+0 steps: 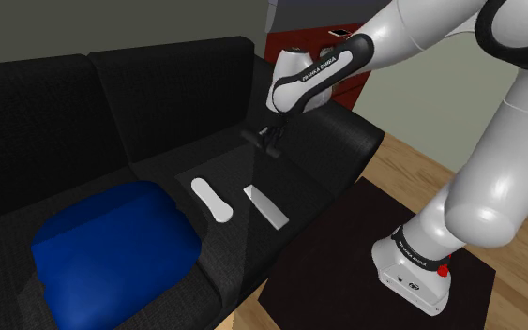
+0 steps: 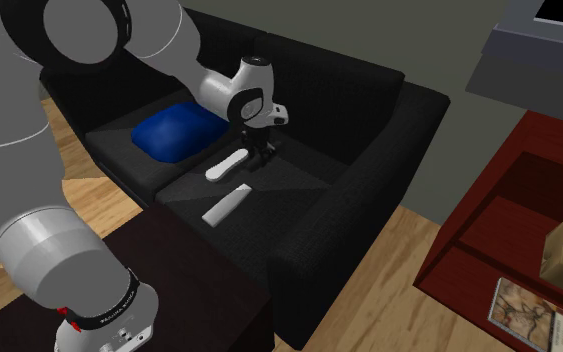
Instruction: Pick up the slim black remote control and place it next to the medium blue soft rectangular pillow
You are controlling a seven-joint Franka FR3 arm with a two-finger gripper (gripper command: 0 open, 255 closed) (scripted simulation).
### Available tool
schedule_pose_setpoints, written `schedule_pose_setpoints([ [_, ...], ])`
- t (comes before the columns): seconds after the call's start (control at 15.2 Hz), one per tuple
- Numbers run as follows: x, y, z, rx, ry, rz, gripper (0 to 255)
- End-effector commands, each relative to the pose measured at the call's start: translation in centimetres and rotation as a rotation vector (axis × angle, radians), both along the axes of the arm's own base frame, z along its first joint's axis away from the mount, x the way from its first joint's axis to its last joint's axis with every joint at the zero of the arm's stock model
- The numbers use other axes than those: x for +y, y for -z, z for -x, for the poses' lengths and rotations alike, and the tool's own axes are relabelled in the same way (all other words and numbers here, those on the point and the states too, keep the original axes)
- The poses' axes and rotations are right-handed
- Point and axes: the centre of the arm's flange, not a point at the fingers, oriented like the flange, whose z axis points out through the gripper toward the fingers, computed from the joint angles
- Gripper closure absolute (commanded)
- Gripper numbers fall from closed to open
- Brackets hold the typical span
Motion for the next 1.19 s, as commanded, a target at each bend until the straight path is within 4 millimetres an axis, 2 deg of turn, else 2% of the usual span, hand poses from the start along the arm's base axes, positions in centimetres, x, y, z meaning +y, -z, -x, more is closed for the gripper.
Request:
schedule_pose_setpoints([
  [0.0,2.0,-0.2,1.8,-0.001,0.001,0.0,255],
  [1.12,19.3,-0.3,16.1,-0.001,0.001,0.0,255],
])
